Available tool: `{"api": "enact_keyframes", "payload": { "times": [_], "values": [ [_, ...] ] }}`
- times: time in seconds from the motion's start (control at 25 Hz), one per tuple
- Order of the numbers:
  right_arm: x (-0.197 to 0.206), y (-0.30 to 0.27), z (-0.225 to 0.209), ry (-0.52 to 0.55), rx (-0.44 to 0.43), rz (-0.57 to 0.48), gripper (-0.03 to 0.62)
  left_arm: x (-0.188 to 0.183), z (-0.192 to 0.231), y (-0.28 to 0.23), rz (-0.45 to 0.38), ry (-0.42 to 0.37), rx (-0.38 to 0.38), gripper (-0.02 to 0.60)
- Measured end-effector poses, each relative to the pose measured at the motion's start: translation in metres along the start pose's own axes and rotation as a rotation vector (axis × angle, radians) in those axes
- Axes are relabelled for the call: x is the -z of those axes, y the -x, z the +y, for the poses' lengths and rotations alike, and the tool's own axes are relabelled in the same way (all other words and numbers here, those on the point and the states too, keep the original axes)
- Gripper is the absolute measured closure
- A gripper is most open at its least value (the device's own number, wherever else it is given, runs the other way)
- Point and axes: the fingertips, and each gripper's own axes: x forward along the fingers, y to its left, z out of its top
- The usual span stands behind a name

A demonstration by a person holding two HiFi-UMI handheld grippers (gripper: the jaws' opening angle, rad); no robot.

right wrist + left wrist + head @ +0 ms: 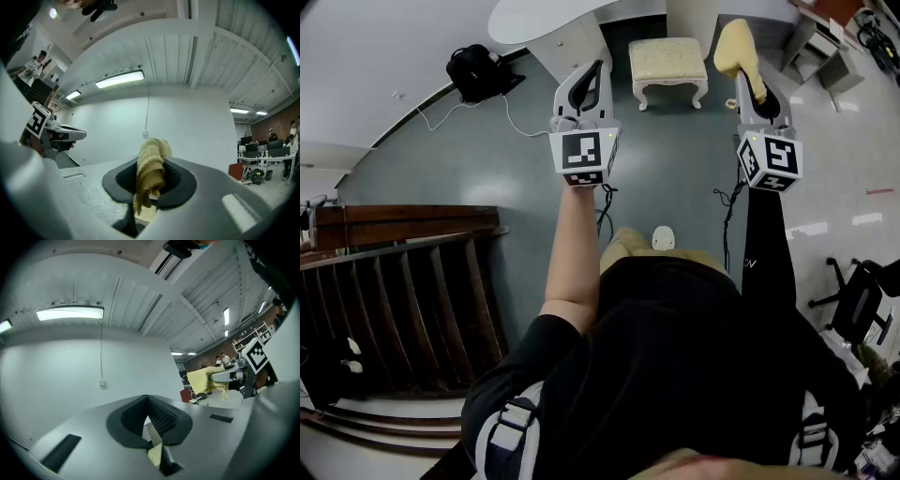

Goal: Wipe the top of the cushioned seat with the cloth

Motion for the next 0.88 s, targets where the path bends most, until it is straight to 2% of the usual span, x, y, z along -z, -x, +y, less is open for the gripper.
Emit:
{"api": "enact_keyframes", "payload": {
  "times": [0.2, 0.44, 0.68, 0.88],
  "values": [
    [-0.001, -0.004, -0.001, -0.030, 0.015, -0.014, 0.537, 0.002, 0.009, -0.003, -0.002, 0.004, 0.004, 0.577],
    [0.001, -0.027, 0.000, -0.014, -0.001, 0.008, 0.539, 0.005, 0.019, -0.022, -0.023, 0.020, 0.005, 0.577],
    [0.005, -0.070, -0.007, 0.003, 0.003, 0.024, 0.537, 0.010, 0.035, -0.064, -0.037, 0.027, 0.028, 0.577],
    [0.001, -0.125, -0.020, 0.002, 0.022, 0.016, 0.539, 0.008, 0.053, -0.124, -0.059, 0.025, 0.072, 0.577]
  ]
}}
